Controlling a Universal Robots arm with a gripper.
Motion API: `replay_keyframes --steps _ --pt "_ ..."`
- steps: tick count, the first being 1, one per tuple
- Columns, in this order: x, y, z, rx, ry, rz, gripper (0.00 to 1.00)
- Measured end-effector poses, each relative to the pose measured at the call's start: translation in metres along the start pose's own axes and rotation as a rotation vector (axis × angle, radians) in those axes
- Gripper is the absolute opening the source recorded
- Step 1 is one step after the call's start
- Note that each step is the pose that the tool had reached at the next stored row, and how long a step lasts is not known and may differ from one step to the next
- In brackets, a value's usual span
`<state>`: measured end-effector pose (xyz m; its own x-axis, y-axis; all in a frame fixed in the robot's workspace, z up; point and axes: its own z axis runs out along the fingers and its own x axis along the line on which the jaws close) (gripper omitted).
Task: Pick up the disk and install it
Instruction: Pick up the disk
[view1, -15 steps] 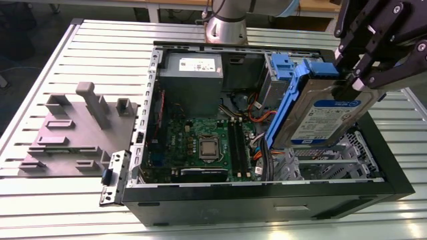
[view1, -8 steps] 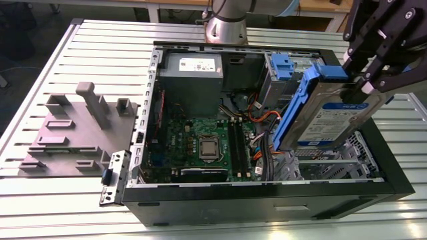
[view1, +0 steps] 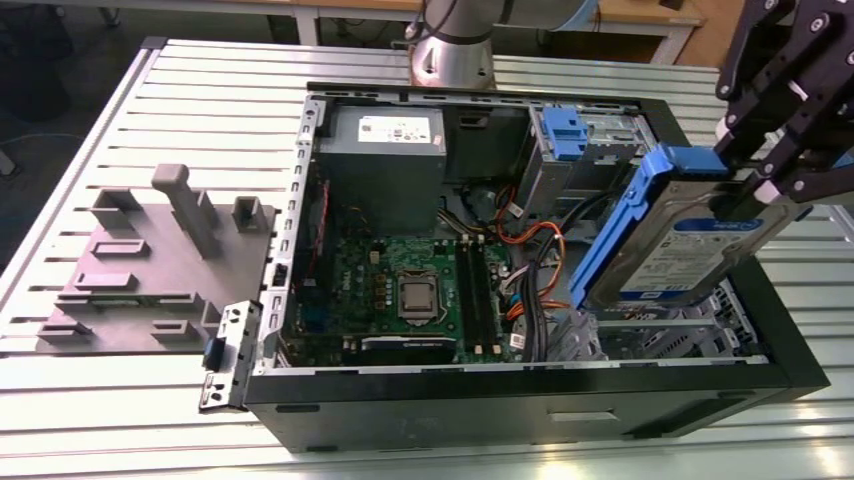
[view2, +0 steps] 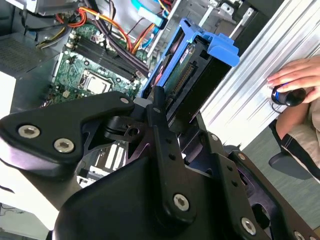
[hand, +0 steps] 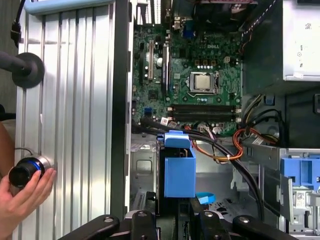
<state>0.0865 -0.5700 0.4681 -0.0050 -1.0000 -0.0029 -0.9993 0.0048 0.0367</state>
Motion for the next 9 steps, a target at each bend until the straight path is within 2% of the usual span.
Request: replay_keyframes --steps 9 --pt "0.0002 -0.0189 0.0036 -0.0012 0.0000 0.000 0.35"
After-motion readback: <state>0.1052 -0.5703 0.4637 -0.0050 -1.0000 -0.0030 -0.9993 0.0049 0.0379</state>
